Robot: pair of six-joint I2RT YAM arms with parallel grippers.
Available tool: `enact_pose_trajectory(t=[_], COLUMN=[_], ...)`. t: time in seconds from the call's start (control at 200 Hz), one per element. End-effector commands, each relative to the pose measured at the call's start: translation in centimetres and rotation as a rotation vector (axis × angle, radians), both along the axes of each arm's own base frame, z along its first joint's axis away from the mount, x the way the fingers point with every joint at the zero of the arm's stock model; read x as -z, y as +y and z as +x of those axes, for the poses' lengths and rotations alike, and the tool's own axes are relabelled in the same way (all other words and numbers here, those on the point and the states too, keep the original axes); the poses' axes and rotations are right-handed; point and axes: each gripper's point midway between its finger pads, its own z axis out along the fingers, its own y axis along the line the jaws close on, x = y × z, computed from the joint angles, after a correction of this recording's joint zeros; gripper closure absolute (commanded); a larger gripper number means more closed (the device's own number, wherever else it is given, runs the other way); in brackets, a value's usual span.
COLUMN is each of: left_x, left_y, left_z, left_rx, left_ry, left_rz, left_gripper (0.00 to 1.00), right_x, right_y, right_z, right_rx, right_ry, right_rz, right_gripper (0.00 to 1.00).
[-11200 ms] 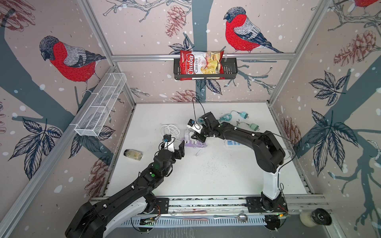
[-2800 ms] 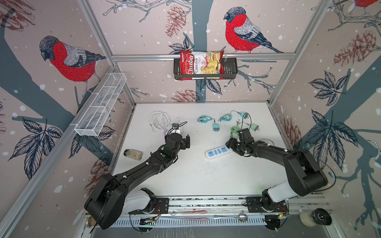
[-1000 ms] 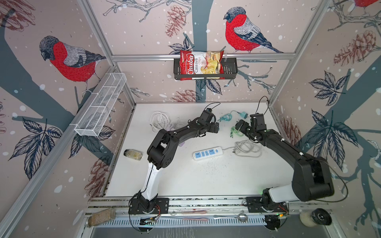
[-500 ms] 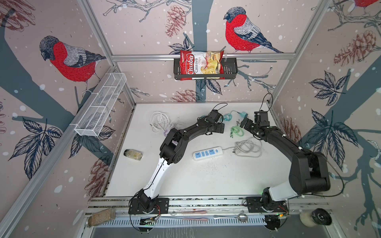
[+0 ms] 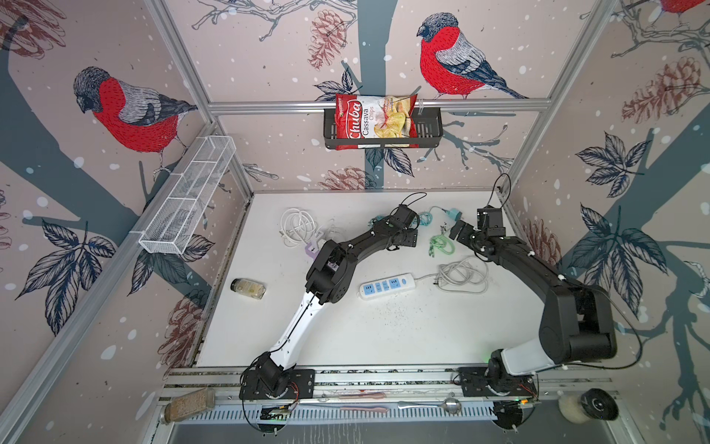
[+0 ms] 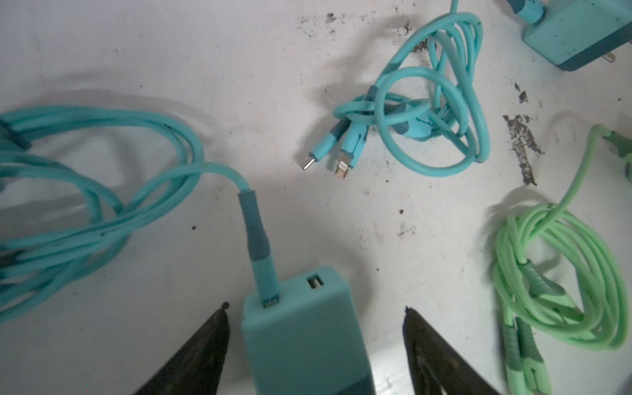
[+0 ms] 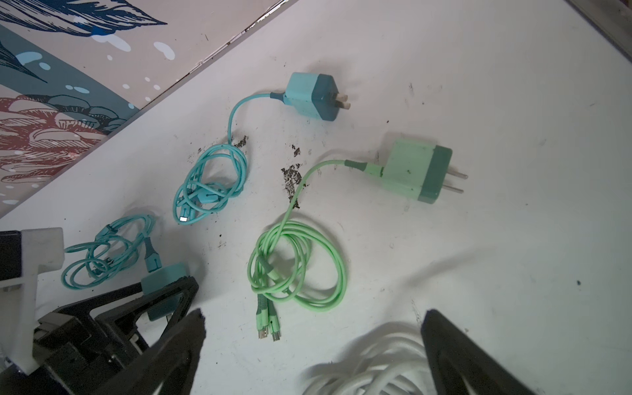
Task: Insert plugs into power strip
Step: Pick up the plug from the top-center of the table.
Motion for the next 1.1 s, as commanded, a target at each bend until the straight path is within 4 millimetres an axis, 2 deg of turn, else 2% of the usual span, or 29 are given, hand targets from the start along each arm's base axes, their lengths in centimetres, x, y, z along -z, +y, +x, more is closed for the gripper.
enact_pose_trajectory(t=[0.0, 0.115, 0.275, 0.445, 0.56, 0.705, 0.91, 1.011, 1.096], left_x=[1.6, 2.2, 2.9, 2.7, 2.0, -0.4, -4.9, -7.5, -9.2], left_y=[0.6, 0.5, 0.6, 1.2, 1.4, 1.8, 2.6, 3.4, 4.5], left_z=[-1.7, -2.3, -2.7, -2.8, -2.9, -3.2, -4.9, -6.3, -7.5], left_rx=[-0.006, -0.001, -0.003, -0.017, -0.015, -0.004, 0.061, 0.111, 0.138], left_ry=[0.076, 0.088, 0.105, 0.096, 0.092, 0.053, -0.039, -0.109, -0.176], left_rz=[0.047, 0.054, 0.061, 0.074, 0.079, 0.066, -0.006, -0.032, -0.015], left_gripper=[0.26, 0.33, 0.51, 0.60, 0.68, 0.74, 0.77, 0.80, 0.81], right_x=[-0.5, -0.9, -1.2, -1.2, -1.2, -1.2, -0.8, -1.2, -1.8], right_y=[-0.1, -0.2, -0.1, 0.2, 0.6, 1.0, 5.9, 8.3, 11.1], right_z=[0.2, 0.1, -0.1, -0.6, -0.8, -0.9, -1.5, -2.2, -3.2], right_rx=[-0.016, -0.020, -0.029, -0.042, -0.044, 0.004, -0.168, -0.241, -0.356], right_ry=[-0.021, -0.031, -0.035, -0.030, -0.018, 0.009, 0.067, 0.061, 0.053], right_rz=[-0.004, -0.003, 0.003, 0.017, 0.040, 0.063, 0.094, 0.123, 0.185], right_gripper=[0.01, 0.00, 0.01, 0.00, 0.01, 0.00, 0.00, 0.01, 0.00])
